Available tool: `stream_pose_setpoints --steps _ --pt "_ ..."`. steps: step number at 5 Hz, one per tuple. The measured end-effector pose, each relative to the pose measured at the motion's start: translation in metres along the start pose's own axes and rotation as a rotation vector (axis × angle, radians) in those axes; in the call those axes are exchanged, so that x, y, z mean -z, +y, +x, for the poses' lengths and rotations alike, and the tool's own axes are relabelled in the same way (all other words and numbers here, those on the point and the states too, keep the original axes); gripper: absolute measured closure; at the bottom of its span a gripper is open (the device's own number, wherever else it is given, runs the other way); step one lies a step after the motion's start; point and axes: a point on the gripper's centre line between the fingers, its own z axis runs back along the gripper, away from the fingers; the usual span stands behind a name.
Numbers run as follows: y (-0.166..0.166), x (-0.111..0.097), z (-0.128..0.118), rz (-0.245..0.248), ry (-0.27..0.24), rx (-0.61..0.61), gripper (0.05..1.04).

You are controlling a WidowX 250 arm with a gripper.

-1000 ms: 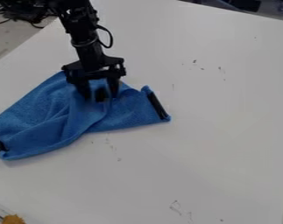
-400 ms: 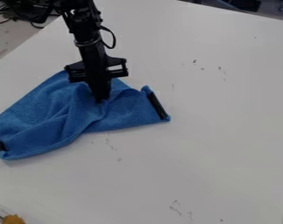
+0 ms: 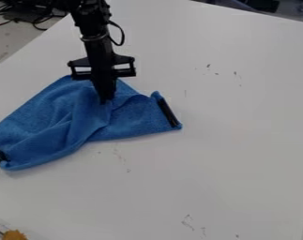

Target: Unfold cloth from the top left the bottom right

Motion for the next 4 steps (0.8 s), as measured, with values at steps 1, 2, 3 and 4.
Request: stream_pose_setpoints --steps 1,2,3,4 --pt "-0.006 -0.035 0.001 0.099 -0.005 0.059 1.031" --pt "-0.019 -0.072 -0.019 0.148 -0.060 0.049 1.031" --pt "-0.028 -0.081 -0.057 0.136 -0.077 0.011 1.031" --pt "-0.033 -0.083 -0.098 0.107 -0.056 -0.006 1.031"
